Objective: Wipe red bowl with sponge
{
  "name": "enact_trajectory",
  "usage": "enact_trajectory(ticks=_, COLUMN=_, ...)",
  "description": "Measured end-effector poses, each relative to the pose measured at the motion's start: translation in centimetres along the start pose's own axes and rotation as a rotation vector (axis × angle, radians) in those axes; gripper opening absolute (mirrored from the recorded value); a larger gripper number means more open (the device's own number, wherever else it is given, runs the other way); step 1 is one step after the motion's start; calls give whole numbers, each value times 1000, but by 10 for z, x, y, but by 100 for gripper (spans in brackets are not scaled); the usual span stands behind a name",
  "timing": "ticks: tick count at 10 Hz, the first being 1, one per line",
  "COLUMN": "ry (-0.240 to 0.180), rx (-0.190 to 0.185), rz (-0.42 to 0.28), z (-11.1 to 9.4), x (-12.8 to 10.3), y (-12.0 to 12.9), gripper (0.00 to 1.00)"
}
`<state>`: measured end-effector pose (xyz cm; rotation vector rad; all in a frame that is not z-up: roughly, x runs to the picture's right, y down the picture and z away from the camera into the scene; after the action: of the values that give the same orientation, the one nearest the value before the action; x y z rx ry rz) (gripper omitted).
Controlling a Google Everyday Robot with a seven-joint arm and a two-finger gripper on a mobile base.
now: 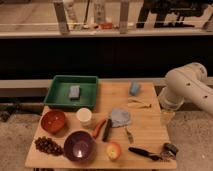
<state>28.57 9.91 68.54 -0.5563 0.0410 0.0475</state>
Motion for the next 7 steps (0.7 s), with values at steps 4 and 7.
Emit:
enact_trajectory(ticks=4, ry=0, rx=5, rz=-26, z=0, x=-9, y=-6, gripper=80)
enact_trajectory(ticks=7, ry=-2, rx=15, rz=-87, z=0, x=-47, y=-22, gripper=80)
